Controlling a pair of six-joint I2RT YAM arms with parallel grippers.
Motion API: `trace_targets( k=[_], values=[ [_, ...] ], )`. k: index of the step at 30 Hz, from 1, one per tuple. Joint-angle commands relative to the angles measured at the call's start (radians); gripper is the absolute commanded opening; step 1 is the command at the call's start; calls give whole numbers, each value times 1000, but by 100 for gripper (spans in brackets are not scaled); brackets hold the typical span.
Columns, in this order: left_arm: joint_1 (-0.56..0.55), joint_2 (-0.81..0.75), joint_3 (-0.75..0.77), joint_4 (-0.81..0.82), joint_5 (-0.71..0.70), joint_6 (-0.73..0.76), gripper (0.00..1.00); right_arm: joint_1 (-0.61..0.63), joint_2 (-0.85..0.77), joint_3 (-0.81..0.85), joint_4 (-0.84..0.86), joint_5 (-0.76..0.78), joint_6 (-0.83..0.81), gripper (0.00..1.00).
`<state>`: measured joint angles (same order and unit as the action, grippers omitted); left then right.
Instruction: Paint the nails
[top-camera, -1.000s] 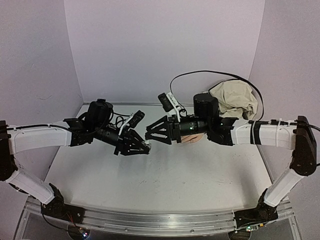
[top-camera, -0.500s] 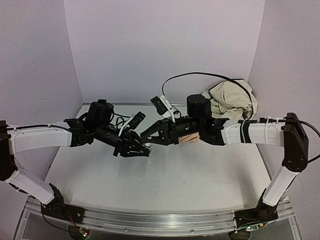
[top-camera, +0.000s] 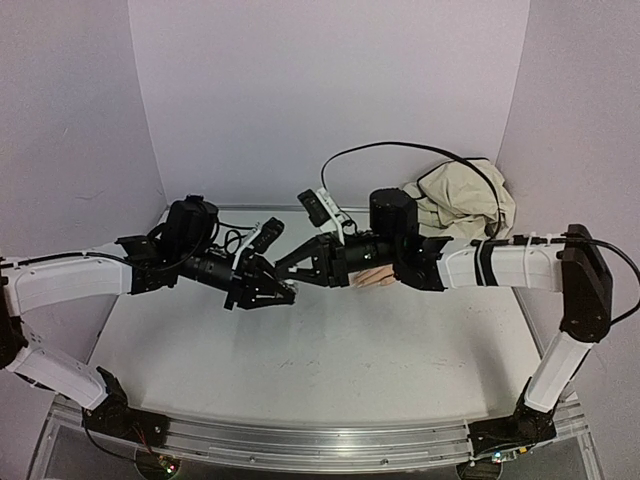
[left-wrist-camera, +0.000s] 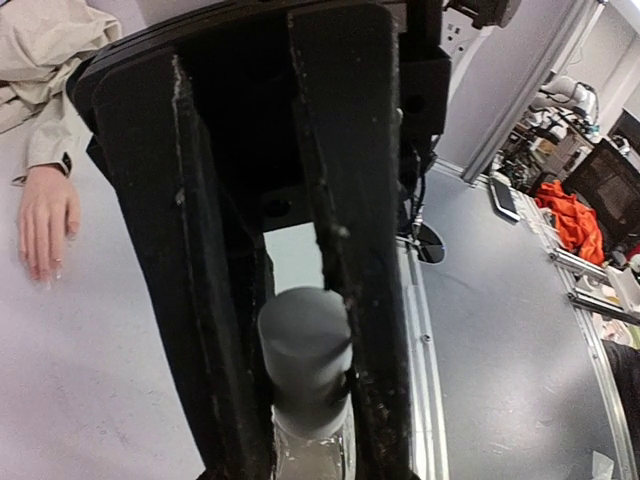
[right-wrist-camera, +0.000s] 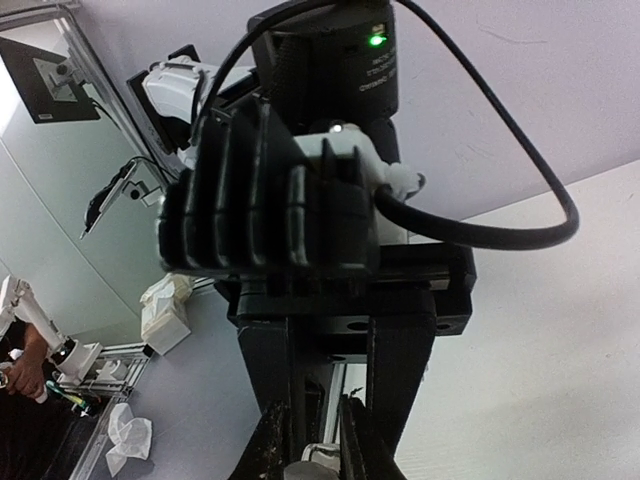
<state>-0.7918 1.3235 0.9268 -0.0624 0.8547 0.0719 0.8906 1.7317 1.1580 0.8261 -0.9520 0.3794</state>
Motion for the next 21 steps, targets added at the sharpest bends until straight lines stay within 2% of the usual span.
trace_targets(
  k=[1,3,4,5,7,10,17,18,19,21],
  values=[
    [15,-92,8,81,-249,31,0,78,46,62,-35,142,-28,0],
    [19,-112,-3,82,-396,29,0,117,70,93,-108,319,-46,0],
    [20,-125,-10,82,-482,32,0,147,83,122,-174,473,-64,0],
    [20,-132,-17,82,-564,31,0,196,100,164,-254,685,-78,0],
    [21,-160,-37,82,-725,34,0,266,139,231,-391,1130,2,0],
    [23,-186,-54,82,-843,47,0,281,148,212,-363,1177,109,0],
    [23,-177,-43,81,-745,66,0,279,143,261,-303,1090,62,0],
    [23,-174,-40,81,-739,69,0,276,134,261,-295,1078,59,2],
    [23,-174,-37,81,-736,71,0,272,122,257,-280,1057,54,8],
    [23,-174,-40,81,-734,76,0,264,98,247,-258,1000,35,26]
  ],
)
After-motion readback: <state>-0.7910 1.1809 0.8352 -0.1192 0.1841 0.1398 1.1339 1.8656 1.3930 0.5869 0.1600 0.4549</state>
